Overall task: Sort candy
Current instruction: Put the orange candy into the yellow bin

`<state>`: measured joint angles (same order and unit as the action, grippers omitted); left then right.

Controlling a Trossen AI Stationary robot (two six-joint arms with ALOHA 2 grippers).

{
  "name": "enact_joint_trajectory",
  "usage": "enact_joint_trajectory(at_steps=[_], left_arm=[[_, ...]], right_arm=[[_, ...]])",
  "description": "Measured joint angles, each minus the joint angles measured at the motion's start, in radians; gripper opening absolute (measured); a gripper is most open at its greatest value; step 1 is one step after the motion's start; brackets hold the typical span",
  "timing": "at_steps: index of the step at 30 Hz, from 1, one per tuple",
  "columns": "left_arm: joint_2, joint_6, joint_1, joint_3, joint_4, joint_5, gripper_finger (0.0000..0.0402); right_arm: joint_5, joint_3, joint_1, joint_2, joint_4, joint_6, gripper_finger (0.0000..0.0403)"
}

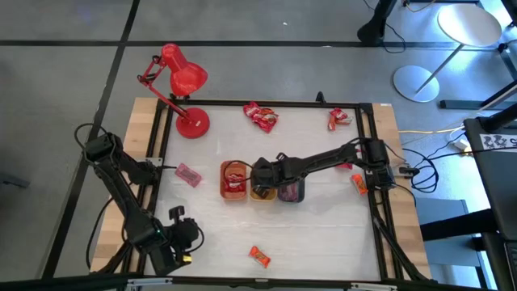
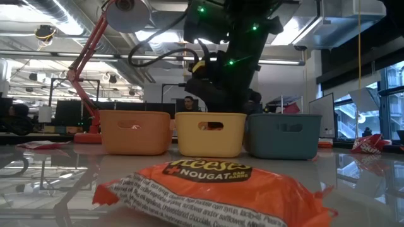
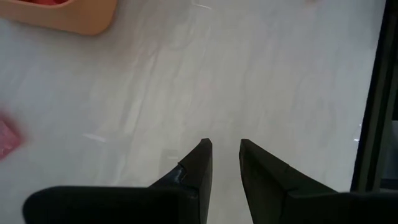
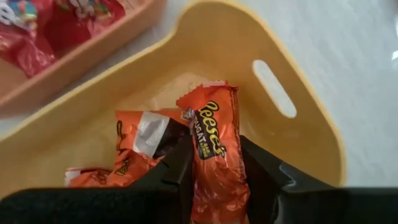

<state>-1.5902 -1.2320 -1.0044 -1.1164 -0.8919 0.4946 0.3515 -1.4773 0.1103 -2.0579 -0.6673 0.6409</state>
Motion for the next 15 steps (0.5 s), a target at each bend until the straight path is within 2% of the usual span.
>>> enact_joint_trajectory(at_steps=[6,15], left_arm=[[0.000,0.000,-0.004,0.000,0.006,0.000,0.0072],[0.000,-0.002,-0.003,0.000,0.018,0.007,0.0072]], right_arm=[[0.023,0.000,0.001,-0.002,0.013,0.013,0.0122],[0.024,-0.001,0.001,-0.002,0.016,0.017,0.0211]])
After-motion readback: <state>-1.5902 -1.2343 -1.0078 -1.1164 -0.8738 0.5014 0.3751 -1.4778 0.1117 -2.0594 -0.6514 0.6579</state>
